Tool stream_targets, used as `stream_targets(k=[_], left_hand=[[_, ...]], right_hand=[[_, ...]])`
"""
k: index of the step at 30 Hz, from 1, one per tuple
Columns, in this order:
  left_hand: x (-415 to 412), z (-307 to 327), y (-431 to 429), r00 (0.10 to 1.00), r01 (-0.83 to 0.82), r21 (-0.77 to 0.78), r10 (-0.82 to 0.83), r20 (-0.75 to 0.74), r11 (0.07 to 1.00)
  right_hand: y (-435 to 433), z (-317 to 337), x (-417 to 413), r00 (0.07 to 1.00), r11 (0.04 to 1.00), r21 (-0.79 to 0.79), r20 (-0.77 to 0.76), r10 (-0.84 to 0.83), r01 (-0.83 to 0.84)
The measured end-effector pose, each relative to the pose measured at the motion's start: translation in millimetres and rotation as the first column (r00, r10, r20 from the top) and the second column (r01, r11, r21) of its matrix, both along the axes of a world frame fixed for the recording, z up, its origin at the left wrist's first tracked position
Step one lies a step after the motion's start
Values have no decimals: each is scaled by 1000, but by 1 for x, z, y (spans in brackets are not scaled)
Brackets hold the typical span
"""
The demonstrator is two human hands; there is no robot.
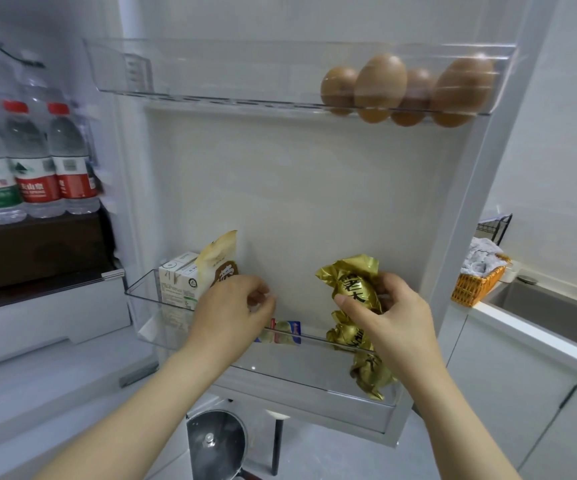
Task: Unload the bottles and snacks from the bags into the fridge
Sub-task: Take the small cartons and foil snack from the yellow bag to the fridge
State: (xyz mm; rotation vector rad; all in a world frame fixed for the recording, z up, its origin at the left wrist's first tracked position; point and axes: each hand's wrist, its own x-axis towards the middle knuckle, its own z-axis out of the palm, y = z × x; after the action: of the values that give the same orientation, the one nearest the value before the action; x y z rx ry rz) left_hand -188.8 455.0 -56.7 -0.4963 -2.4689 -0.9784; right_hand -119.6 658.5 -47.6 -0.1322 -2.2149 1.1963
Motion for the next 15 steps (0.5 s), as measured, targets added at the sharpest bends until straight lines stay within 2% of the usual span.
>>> stream_targets(k=[8,15], left_hand=[[-2,-2,1,1000,-22,53,23,-11,998],[-1,-1,1,1000,-5,81,6,-10,997]], right_hand=[[-2,-4,-5,973,946,323,224,-53,-23],[-3,-1,-8,945,937,346,319,-69,-48]])
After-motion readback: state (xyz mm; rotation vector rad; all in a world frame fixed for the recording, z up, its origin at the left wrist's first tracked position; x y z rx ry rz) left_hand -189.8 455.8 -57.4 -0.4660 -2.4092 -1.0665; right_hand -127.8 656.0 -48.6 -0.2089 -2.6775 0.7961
